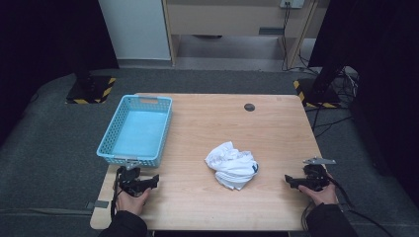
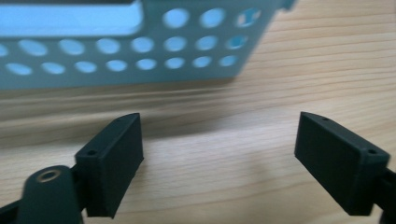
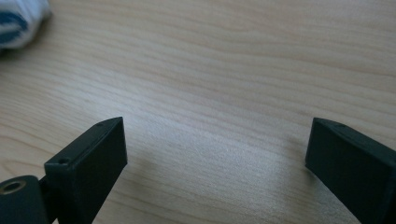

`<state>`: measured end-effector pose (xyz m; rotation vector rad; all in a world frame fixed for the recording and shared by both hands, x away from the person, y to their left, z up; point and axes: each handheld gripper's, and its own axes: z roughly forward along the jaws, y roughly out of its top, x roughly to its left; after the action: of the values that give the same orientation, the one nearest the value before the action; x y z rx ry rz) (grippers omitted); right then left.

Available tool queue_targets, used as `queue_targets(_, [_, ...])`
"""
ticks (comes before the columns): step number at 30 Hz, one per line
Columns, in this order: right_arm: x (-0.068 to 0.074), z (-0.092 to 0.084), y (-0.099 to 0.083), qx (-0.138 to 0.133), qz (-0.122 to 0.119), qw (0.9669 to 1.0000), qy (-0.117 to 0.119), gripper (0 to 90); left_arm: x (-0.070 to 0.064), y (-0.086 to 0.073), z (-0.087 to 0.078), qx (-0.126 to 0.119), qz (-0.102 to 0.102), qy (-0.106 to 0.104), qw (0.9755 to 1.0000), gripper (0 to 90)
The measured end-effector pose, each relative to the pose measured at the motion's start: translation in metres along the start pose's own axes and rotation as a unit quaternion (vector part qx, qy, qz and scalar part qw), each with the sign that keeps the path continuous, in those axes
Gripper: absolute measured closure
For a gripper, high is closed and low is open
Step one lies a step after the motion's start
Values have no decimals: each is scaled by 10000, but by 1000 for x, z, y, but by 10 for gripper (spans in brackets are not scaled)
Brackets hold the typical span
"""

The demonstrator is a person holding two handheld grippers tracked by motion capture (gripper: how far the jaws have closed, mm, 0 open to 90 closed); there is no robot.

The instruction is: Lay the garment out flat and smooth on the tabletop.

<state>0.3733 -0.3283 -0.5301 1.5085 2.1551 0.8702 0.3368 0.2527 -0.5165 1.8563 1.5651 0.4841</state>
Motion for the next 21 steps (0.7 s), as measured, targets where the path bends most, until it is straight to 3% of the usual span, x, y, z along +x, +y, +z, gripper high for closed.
queue_targets(3, [0,-6,3,-106,132,9998,89,66,-6,1,-3,48,123,-115,9998,161])
queue_targets(6, [-2,-15,6,-259,261,9992,162,80,-15,2,-5,328,200,-467,9982,186])
queue_targets(10, [-1,-18,8,-305,268,9990,179,80,-20,4,-5,353,260,-714,9965,169])
queue_targets(13, [-1,-20,9,-348,268,9988,198,80,-27,5,-6,223,541,-957,9937,194])
queue_targets(17, [0,-22,11,-376,268,9986,271,80,-34,6,-7,163,676,-1116,9913,224])
queue_targets(21, [1,-24,12,-421,254,9984,297,79,-36,7,-8,152,687,-1054,9919,221])
